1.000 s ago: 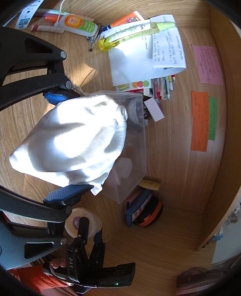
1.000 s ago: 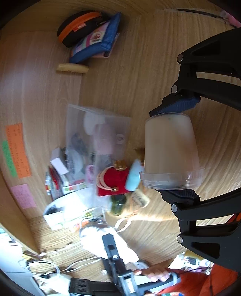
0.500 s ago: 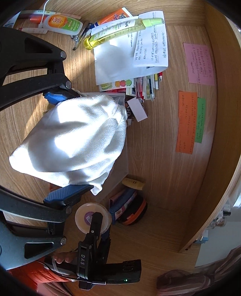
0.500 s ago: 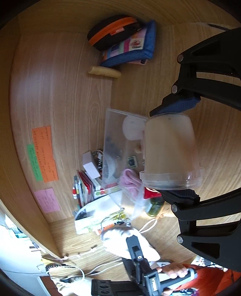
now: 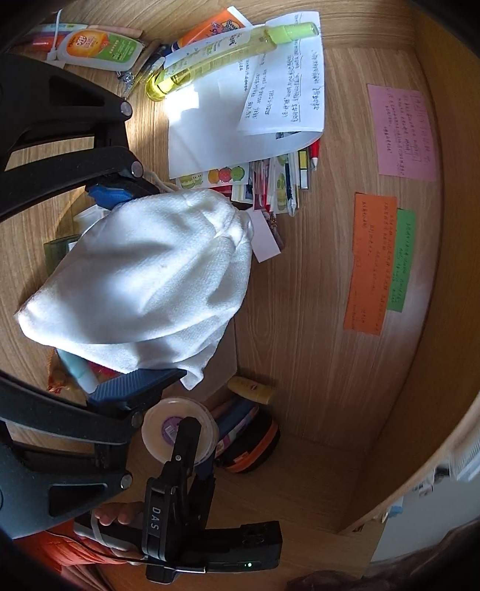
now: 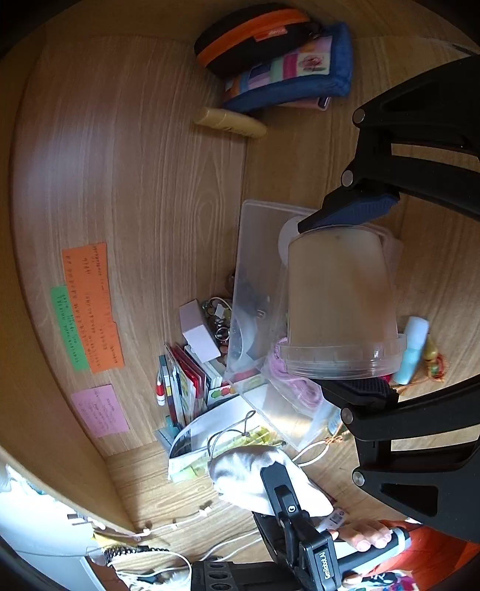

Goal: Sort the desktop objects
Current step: 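Carry the white bag and translucent jar over the clear box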

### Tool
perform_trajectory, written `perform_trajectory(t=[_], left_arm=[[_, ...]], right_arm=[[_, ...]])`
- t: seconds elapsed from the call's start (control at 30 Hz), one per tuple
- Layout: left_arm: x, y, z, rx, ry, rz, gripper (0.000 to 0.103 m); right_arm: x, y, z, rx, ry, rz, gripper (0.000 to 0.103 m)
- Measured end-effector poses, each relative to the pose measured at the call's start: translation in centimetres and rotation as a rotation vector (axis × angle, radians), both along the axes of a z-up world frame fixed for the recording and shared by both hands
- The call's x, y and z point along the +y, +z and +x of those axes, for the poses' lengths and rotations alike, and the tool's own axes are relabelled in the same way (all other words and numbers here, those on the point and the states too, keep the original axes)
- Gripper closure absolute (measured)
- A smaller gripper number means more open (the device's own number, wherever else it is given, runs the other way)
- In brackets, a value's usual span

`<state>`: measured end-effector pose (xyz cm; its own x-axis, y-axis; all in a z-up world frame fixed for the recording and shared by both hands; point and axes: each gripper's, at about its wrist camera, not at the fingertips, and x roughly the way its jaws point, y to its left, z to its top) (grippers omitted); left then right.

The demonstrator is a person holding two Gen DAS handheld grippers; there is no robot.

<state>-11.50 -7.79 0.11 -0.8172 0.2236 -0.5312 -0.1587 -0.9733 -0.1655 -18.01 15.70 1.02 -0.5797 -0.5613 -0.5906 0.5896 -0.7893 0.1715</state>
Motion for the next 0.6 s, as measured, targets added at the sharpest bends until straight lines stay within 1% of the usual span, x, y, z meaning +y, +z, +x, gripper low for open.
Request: perform_trajectory(t=[0.2, 0.37, 0.47, 0.6], left_arm=[[0.2, -0.4, -2.9, -0.036, 0.003, -0.010, 0.031], [0.9, -0.7, -5.3, -0.063, -0.006, -0.022, 0.031], [0.9, -1.4, -6.1, -0.076, -0.005, -0.021, 0.031], [0.3, -3.0, -6.9, -0.120, -0.020, 0.000, 0.031]], right_arm=[[-1.7, -0.6, -1.9, -0.032, 0.035, 0.008, 0.040], [-3.9, -1.1, -3.0, -0.033, 0.059, 0.071, 0.040], [-5.0, -1.4, -3.7, -0.032, 0.064, 0.104, 0.040], [-6.2, -2.2, -4.4, -0.035, 0.062, 0.121, 0.040]])
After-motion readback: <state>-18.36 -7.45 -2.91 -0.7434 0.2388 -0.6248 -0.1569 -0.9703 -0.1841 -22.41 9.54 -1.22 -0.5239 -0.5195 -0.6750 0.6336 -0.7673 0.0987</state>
